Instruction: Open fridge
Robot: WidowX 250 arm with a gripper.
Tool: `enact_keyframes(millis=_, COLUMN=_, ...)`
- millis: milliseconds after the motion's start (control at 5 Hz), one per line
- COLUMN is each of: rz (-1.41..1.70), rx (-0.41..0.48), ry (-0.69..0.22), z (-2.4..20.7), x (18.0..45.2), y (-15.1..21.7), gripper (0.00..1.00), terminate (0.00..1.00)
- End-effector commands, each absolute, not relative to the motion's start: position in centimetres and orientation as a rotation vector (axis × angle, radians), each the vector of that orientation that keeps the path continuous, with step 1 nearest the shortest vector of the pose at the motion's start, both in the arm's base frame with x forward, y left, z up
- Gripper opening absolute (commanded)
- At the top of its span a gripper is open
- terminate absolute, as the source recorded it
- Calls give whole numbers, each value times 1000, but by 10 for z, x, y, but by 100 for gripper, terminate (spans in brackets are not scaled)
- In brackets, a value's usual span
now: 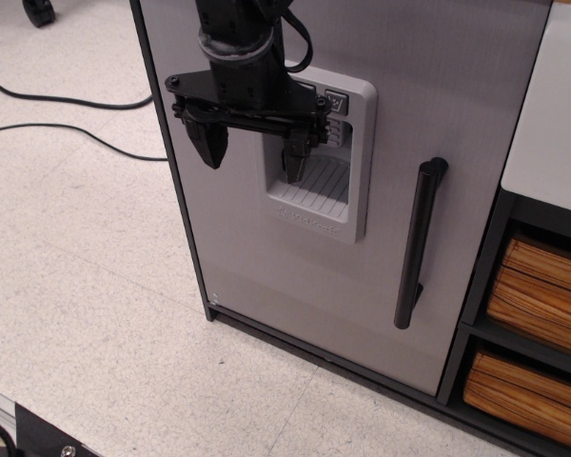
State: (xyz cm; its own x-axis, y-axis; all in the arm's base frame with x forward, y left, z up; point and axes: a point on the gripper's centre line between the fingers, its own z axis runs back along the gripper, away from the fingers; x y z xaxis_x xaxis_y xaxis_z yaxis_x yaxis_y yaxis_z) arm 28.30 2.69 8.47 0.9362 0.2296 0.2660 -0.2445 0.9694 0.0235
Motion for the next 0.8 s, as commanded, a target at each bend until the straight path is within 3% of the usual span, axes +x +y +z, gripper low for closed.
enact_keyframes(millis=0, rz=242, rx=57, ry=-265, z=85, x=283, y=27, gripper=100, terminate=0)
enact_keyframes(millis=600, rz=-5, rx=85, ry=-392, z=69, x=322, y=-42, gripper=100, terminate=0)
